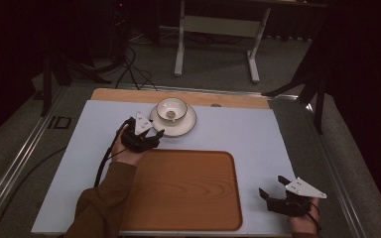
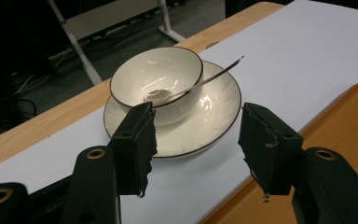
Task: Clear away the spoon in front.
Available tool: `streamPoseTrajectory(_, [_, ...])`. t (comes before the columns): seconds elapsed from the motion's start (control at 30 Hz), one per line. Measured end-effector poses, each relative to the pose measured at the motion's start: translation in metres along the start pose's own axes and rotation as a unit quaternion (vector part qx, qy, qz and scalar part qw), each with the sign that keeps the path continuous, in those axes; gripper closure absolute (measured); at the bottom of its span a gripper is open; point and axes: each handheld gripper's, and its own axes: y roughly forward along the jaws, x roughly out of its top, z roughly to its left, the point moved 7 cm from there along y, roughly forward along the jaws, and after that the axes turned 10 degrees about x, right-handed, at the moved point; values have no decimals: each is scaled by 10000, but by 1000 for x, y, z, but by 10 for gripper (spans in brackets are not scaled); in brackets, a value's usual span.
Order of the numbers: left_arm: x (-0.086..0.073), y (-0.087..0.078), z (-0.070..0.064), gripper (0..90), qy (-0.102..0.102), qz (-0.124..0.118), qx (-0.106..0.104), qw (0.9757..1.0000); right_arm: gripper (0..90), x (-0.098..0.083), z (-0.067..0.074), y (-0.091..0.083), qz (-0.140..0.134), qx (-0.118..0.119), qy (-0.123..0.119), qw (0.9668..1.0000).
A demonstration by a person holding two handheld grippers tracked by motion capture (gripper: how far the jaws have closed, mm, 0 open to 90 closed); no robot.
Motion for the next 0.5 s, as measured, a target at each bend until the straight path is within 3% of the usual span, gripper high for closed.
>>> streamPoseTrajectory(0.3, [5, 12, -9, 460, 146, 49, -71, 9999, 138, 0, 0, 0, 1, 3, -1, 10000])
streamPoseTrajectory(0.5, [6, 23, -19, 473, 368, 89, -102, 9992, 138, 0, 0, 0, 2, 3, -6, 10000])
